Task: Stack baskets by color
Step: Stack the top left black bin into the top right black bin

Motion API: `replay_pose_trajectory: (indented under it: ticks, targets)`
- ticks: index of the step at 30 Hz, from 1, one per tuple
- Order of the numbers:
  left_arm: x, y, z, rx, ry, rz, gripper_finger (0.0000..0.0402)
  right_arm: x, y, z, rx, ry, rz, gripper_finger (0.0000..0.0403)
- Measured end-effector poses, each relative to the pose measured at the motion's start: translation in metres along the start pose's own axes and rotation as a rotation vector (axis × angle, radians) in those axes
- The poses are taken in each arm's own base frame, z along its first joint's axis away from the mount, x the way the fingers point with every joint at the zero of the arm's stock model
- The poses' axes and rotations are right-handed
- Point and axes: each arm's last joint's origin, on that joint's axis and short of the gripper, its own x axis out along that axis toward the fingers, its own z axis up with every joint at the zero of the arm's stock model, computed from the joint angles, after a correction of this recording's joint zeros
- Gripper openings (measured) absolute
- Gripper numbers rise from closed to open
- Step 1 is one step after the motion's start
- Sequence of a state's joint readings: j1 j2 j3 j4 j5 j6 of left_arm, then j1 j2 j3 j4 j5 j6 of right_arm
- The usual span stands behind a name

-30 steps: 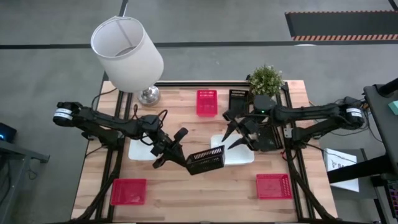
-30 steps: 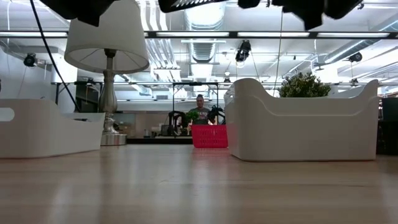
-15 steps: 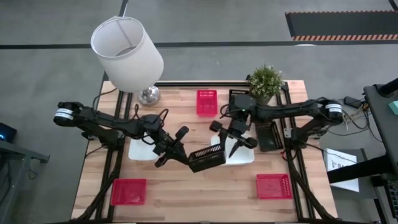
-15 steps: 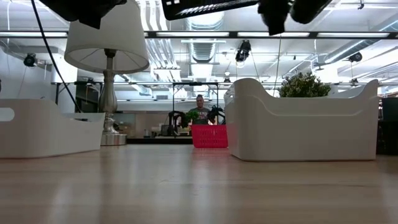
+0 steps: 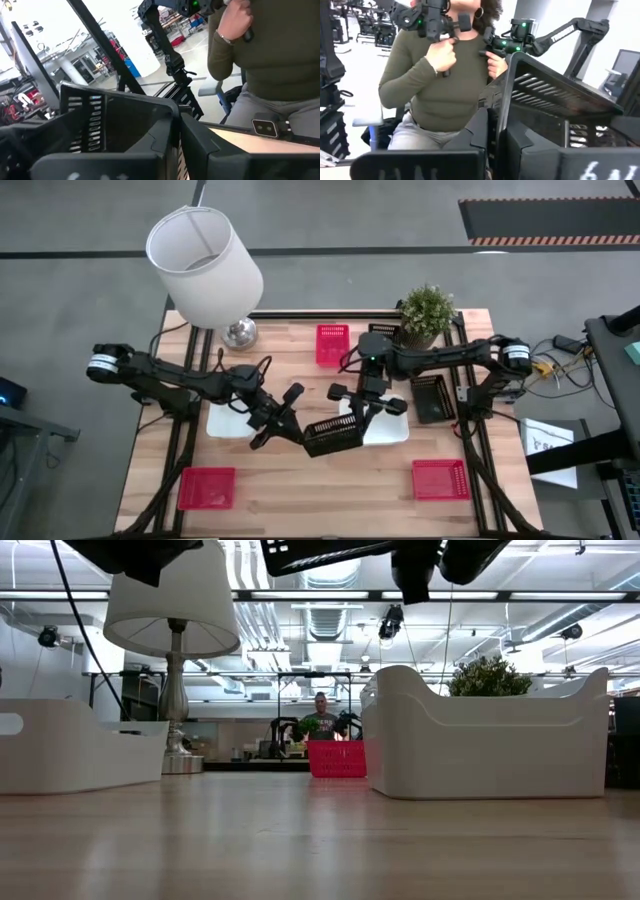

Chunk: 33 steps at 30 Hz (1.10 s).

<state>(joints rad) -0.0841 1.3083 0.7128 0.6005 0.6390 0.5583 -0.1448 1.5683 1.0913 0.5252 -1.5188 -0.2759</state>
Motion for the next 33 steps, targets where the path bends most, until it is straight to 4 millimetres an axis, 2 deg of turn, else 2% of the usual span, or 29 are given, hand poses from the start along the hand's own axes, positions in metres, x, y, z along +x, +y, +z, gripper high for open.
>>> replay_pose_trajectory:
  ticks: [7, 15, 20, 23, 33]
  targets:
    - [-0.002, 0.002, -0.002, -0.008, 0.018, 0.014, 0.007, -0.001, 0.001, 0.001, -0.005, 0.005, -0.019, 0.0009]
    - [-0.008, 0.007, 0.0, -0.009, 0.053, 0.068, 0.013, -0.004, 0.001, 0.002, 0.071, 0.003, -0.016, 0.0008]
    - [-0.02, 0.011, 0.005, -0.028, 0.202, 0.238, 0.0157, -0.012, 0.002, 0.003, 0.131, 0.0, -0.009, 0.0008]
    - [-0.025, 0.01, 0.006, -0.043, 0.265, 0.277, 0.0167, -0.016, 0.001, 0.003, 0.148, 0.002, -0.025, 0.0008]
    - [-0.047, 0.004, 0.009, -0.085, 0.553, 0.443, 0.0174, -0.038, 0.002, 0.012, 0.269, 0.009, -0.119, 0.0008]
